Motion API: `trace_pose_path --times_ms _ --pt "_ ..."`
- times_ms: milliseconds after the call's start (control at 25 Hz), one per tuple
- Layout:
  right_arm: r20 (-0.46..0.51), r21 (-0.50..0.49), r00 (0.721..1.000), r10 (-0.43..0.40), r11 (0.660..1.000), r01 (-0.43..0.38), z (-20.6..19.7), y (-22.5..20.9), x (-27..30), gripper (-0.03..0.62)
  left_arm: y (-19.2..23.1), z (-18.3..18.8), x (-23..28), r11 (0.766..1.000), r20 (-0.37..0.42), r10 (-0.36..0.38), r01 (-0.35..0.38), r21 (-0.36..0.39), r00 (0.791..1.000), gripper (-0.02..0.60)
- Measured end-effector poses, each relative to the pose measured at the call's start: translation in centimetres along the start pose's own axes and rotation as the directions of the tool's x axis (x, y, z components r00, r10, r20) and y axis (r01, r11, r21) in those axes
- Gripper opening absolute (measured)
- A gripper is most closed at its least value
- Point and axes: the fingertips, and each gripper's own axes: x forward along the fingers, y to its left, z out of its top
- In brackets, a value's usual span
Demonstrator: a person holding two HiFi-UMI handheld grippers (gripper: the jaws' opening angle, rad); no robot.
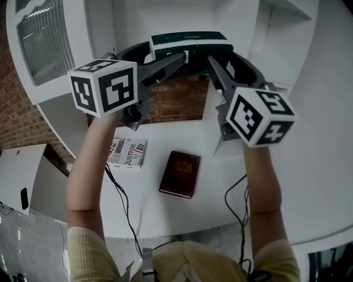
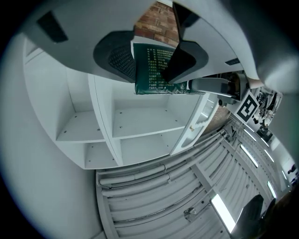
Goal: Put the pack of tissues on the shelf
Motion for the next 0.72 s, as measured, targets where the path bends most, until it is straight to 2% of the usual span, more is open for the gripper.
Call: trace_pose_path --times_ms 360,520,720 --pt "-0.053 -0.016 0.998 -0.043 0.999 0.042 0.2 -0.9 3.4 0.207 3.0 1.0 1.6 1.0 -0.061 0.0 0.002 0.025 0.998 0.368" --pt "-0.098 -0.005 0.993 -0.063 0.998 0.063 -0.9 -1.6 4.8 0.207 4.2 0.5 2.7 0.999 -0.126 0.002 0.003 0.041 0.992 0.368" --pt "-0.149 -0.033 0.985 -0.086 0.996 0.082 -2.2 -2.3 5.4 0.207 4.8 -0.7 3.6 0.997 -0.17 0.017 -0.004 0.076 0.985 0.368"
